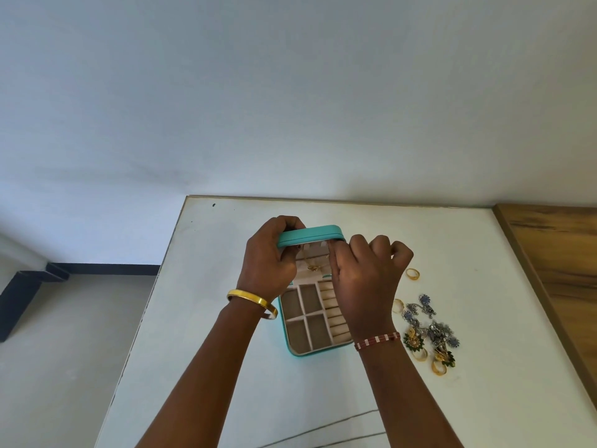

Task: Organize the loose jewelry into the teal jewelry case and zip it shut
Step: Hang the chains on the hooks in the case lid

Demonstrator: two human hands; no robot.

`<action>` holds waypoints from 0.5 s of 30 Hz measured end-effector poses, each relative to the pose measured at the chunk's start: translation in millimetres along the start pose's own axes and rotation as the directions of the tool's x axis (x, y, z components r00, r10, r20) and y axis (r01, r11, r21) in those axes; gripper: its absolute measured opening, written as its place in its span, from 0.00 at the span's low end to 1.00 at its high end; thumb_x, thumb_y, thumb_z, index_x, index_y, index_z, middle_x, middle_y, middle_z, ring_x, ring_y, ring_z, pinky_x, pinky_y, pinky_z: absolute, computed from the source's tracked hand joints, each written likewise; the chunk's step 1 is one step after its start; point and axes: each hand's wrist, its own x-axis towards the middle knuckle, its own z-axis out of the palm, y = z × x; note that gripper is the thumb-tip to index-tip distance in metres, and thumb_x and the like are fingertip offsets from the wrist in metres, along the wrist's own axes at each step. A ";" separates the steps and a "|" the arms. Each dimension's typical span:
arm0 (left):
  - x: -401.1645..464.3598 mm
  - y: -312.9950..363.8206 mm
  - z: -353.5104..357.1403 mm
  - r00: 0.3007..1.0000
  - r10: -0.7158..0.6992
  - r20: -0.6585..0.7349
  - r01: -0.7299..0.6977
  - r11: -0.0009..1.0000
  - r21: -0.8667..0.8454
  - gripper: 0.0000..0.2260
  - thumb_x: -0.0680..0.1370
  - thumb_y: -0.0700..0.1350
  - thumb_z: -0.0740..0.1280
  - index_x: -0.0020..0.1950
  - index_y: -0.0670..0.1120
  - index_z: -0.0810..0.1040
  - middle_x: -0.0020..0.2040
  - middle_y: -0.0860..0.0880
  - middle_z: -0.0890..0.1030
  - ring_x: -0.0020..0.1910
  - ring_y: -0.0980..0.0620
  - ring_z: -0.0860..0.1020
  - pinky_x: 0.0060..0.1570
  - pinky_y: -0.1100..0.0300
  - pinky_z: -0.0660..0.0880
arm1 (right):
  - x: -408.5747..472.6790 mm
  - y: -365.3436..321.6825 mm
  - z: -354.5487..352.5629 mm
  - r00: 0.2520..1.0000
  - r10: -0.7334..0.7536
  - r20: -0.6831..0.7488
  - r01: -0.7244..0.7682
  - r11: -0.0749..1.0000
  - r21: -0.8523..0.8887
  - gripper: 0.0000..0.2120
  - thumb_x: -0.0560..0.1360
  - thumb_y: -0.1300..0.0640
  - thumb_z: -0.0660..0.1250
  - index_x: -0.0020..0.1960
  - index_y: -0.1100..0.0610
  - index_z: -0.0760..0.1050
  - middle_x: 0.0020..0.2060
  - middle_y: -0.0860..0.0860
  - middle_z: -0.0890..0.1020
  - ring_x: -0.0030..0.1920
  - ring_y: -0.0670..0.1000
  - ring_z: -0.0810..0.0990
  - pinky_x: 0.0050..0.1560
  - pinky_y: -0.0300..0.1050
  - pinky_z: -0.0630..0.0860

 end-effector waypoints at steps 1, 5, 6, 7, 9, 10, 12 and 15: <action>0.0 0.1 -0.2 1.000 0.000 0.002 0.000 1.000 -0.003 0.13 0.70 0.30 0.67 0.50 0.44 0.75 0.45 0.52 0.75 0.45 0.58 0.74 0.42 0.81 0.70 | -0.6 2.0 0.3 1.000 -0.020 0.003 0.020 1.000 -0.004 0.03 0.70 0.59 0.70 0.39 0.57 0.78 0.29 0.51 0.77 0.38 0.51 0.64 0.44 0.49 0.61; 0.5 0.4 0.0 1.000 -0.013 0.002 0.013 1.000 -0.006 0.12 0.70 0.30 0.67 0.51 0.42 0.75 0.46 0.51 0.76 0.47 0.55 0.74 0.42 0.81 0.69 | -5.5 6.9 2.0 0.998 -0.070 0.007 0.069 0.997 0.013 0.03 0.70 0.58 0.71 0.42 0.57 0.79 0.29 0.51 0.77 0.38 0.51 0.64 0.45 0.49 0.61; 0.5 0.5 -0.1 1.000 -0.014 0.005 0.014 1.000 -0.006 0.12 0.70 0.31 0.67 0.51 0.42 0.75 0.46 0.51 0.75 0.47 0.55 0.74 0.42 0.82 0.69 | -6.7 7.3 2.4 0.998 -0.069 0.005 0.069 0.997 0.025 0.04 0.70 0.58 0.71 0.43 0.57 0.79 0.29 0.51 0.77 0.38 0.51 0.64 0.45 0.49 0.62; 0.6 0.5 -0.3 1.000 -0.013 0.008 0.013 1.000 -0.009 0.12 0.70 0.31 0.67 0.51 0.43 0.74 0.46 0.51 0.75 0.47 0.55 0.74 0.42 0.81 0.69 | -7.5 7.5 2.4 0.998 -0.062 0.001 0.062 0.997 0.040 0.04 0.70 0.58 0.71 0.43 0.57 0.78 0.29 0.51 0.77 0.38 0.51 0.64 0.45 0.49 0.62; 0.8 0.5 -0.5 1.000 -0.012 0.010 0.013 1.000 -0.018 0.12 0.70 0.31 0.67 0.50 0.43 0.74 0.46 0.51 0.75 0.47 0.55 0.74 0.42 0.81 0.70 | -8.2 7.9 1.6 0.999 -0.040 -0.007 0.040 0.995 0.094 0.05 0.72 0.56 0.69 0.42 0.57 0.77 0.30 0.51 0.78 0.38 0.50 0.65 0.45 0.48 0.62; 0.7 0.5 -0.9 1.000 -0.013 0.010 0.013 1.000 -0.022 0.12 0.70 0.31 0.67 0.50 0.44 0.74 0.46 0.51 0.75 0.47 0.55 0.74 0.41 0.81 0.70 | -8.4 8.0 0.5 1.000 -0.026 -0.010 0.027 0.991 0.131 0.06 0.73 0.55 0.67 0.42 0.58 0.77 0.30 0.52 0.79 0.39 0.50 0.65 0.45 0.47 0.62; 0.6 0.0 -1.4 1.000 -0.010 0.007 0.010 1.000 -0.027 0.13 0.70 0.31 0.67 0.49 0.46 0.73 0.46 0.51 0.76 0.47 0.55 0.74 0.41 0.81 0.70 | -8.8 7.6 -2.1 1.000 0.004 -0.008 -0.002 0.979 0.202 0.08 0.74 0.54 0.64 0.41 0.58 0.76 0.31 0.52 0.79 0.38 0.50 0.67 0.45 0.46 0.62; 0.1 -2.2 -2.7 1.000 -0.010 -0.002 0.010 1.000 -0.029 0.14 0.70 0.31 0.67 0.51 0.45 0.74 0.48 0.51 0.76 0.47 0.56 0.74 0.42 0.81 0.70 | -8.3 6.5 -6.0 0.990 0.134 0.052 -0.143 0.921 0.362 0.06 0.74 0.56 0.63 0.43 0.58 0.75 0.33 0.54 0.79 0.39 0.49 0.69 0.43 0.41 0.64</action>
